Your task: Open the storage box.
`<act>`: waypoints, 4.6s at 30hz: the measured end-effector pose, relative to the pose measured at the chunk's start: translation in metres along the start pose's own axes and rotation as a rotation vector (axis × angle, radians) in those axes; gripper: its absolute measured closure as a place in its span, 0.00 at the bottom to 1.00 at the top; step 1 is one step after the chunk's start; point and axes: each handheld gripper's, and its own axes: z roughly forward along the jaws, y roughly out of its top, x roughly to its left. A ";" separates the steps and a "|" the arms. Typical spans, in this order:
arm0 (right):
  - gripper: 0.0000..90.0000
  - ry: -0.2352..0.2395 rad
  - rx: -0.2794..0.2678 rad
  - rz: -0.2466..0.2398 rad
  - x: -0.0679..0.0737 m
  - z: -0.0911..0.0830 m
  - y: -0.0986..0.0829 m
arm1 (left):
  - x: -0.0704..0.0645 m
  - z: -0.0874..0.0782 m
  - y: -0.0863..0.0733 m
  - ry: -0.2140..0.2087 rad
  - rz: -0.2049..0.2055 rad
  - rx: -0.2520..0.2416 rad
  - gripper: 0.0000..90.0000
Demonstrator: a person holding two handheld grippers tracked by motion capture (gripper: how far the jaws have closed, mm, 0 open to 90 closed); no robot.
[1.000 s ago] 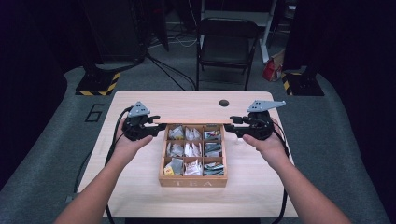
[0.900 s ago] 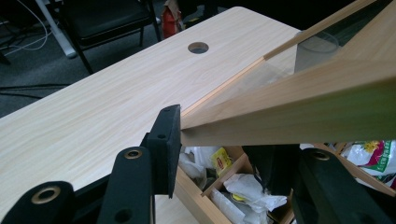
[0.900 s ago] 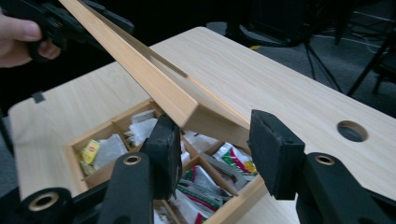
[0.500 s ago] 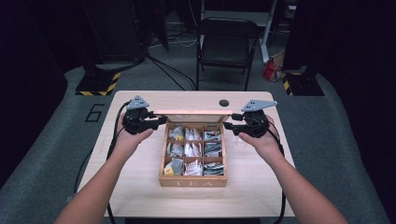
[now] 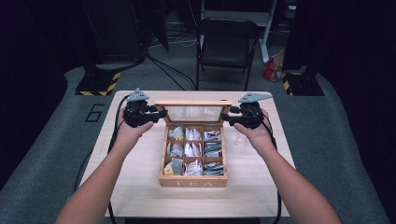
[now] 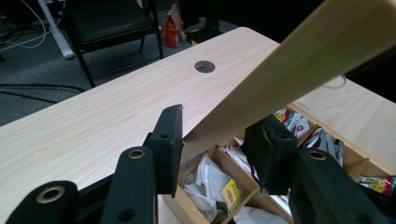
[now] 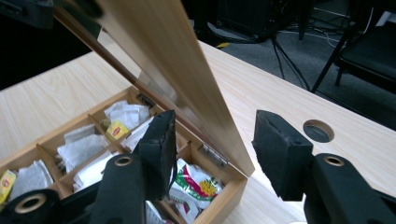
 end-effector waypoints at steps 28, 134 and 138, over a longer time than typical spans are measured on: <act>0.67 0.008 -0.004 0.038 -0.013 0.015 0.015 | 0.017 0.022 -0.004 0.008 -0.031 -0.003 0.66; 0.53 0.018 0.027 0.047 0.003 0.034 -0.015 | 0.050 0.076 -0.017 0.054 -0.167 0.055 0.71; 0.53 0.016 0.028 0.048 0.002 0.034 -0.017 | 0.050 0.076 -0.017 0.052 -0.164 0.058 0.70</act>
